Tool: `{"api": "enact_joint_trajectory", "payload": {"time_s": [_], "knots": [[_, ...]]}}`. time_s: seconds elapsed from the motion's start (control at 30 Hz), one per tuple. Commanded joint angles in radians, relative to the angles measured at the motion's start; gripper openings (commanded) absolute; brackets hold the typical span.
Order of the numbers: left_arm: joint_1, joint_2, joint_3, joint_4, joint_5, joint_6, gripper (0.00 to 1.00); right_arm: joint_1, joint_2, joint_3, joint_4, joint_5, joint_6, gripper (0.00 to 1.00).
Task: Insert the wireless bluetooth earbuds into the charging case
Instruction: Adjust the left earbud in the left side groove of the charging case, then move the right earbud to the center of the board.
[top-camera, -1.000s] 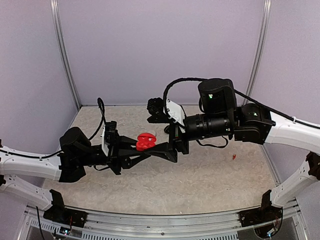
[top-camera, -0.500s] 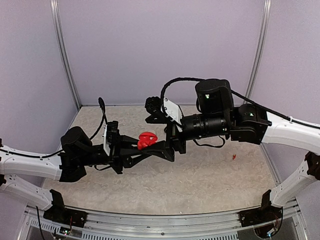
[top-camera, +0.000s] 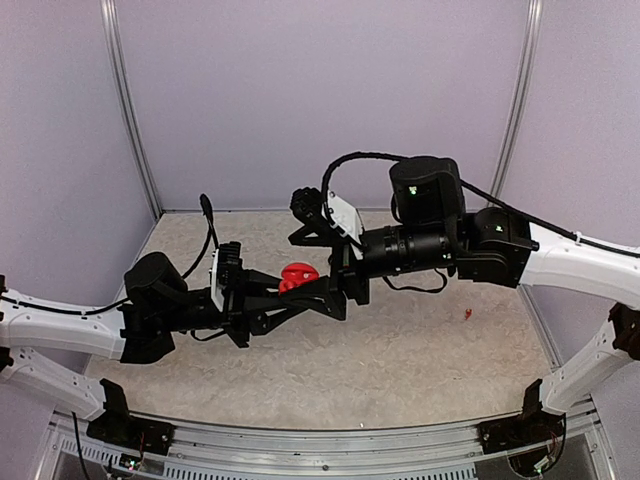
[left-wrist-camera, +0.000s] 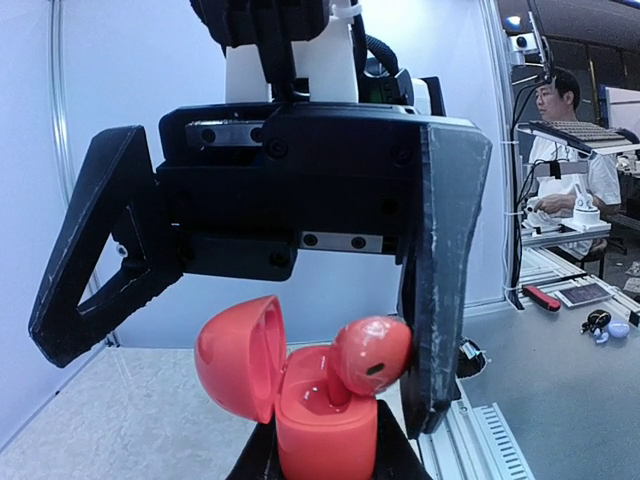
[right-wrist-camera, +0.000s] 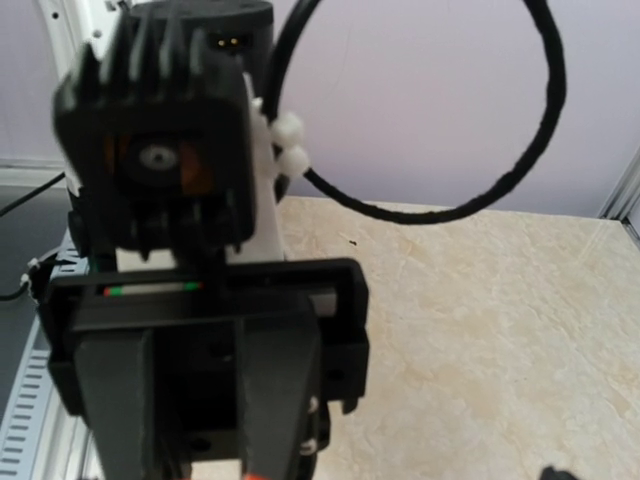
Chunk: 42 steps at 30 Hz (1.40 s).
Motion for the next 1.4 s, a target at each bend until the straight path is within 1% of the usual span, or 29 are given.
{"api": "enact_joint_trajectory", "payload": {"time_s": [0.0, 0.27, 0.47, 0.73, 0.93, 1.07, 1.23, 1.37], "knots": [[-0.017, 0.003, 0.030, -0.005, 0.014, 0.024, 0.03, -0.020, 0.018, -0.011, 0.033, 0.004, 0.017, 0.94], [-0.030, 0.004, 0.049, -0.036, 0.011, 0.052, 0.03, -0.039, 0.014, -0.034, 0.052, -0.026, 0.033, 0.94], [-0.034, 0.006, 0.050, -0.031, 0.007, 0.052, 0.03, -0.048, 0.011, -0.046, 0.054, -0.044, 0.038, 0.94], [-0.019, 0.013, 0.049, -0.007, 0.001, 0.005, 0.03, -0.049, 0.000, -0.059, 0.056, -0.152, 0.017, 0.95], [-0.001, 0.010, 0.026, 0.024, -0.029, -0.020, 0.03, -0.049, -0.061, -0.094, 0.102, -0.206, 0.022, 0.95], [0.017, 0.004, 0.007, 0.049, -0.058, -0.047, 0.03, -0.054, -0.101, -0.106, 0.109, -0.185, 0.043, 0.95], [0.052, 0.001, -0.021, 0.071, -0.092, -0.106, 0.05, -0.133, -0.142, -0.138, 0.101, -0.160, 0.131, 0.94], [0.070, -0.024, -0.084, 0.148, -0.149, -0.148, 0.07, -0.246, -0.193, -0.196, 0.087, -0.127, 0.273, 0.93]]}}
